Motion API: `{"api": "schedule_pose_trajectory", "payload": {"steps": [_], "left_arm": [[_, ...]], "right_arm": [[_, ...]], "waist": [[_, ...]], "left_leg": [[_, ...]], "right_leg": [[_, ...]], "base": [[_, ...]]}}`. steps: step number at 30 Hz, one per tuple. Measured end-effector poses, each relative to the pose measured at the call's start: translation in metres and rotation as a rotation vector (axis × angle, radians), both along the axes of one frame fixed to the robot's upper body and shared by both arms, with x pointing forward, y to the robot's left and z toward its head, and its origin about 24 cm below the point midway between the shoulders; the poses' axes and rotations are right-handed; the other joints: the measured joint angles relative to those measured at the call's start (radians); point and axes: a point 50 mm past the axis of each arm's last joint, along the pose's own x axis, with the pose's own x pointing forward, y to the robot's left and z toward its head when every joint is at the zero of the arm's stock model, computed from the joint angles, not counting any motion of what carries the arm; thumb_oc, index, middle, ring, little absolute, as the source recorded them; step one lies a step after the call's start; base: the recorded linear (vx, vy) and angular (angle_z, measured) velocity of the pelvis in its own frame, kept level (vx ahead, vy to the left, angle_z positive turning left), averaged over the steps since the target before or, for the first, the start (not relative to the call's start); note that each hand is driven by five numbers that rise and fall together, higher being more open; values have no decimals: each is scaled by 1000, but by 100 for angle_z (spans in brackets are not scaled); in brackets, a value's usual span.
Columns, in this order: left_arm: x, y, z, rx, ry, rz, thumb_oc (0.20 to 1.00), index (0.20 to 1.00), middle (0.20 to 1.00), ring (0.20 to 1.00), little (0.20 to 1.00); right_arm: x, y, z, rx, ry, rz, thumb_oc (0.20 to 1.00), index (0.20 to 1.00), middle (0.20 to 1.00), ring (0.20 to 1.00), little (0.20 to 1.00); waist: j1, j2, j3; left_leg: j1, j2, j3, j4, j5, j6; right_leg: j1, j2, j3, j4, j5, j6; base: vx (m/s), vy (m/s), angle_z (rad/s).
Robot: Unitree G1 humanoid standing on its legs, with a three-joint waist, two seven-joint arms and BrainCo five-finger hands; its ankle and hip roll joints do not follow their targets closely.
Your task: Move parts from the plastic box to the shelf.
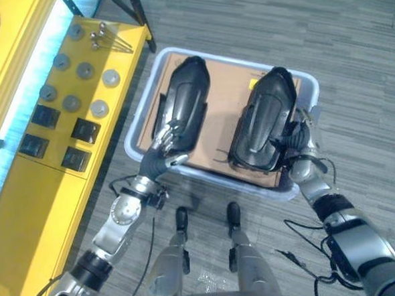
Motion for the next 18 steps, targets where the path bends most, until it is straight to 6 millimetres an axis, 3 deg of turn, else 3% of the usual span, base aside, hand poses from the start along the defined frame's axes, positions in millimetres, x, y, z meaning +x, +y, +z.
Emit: {"api": "schedule_pose_trajectory", "payload": {"steps": [10, 14, 18], "left_arm": [[-1, -1, -4, 16, 24, -16, 1000, 1000, 1000, 1000, 1000], [-1, 0, -4, 19, 24, -12, 1000, 1000, 1000, 1000, 1000], [-1, 3, -5, 17, 30, 7, 1000, 1000, 1000, 1000, 1000]], "right_arm": [[17, 2, 14, 32, 32, 7, 200, 200, 200, 200, 200], [12, 4, 10, 52, 29, 36, 200, 200, 200, 200, 200], [-13, 2, -11, 131, 40, 64, 200, 200, 200, 200, 200]], "waist": [[0, 0, 0], [-3, 0, -1], [-15, -13, -4]], "left_leg": [[4, 14, 5, 0, 8, -10], [7, 15, 9, 0, 8, -9], [21, 21, 13, 0, 7, -10]], "right_leg": [[0, 13, 4, 0, 8, -8], [1, 14, 7, 0, 17, -17], [16, 24, 11, 0, 19, -18]], "base": [[0, 1, 0], [-2, -6, -4], [10, -42, -2]]}}
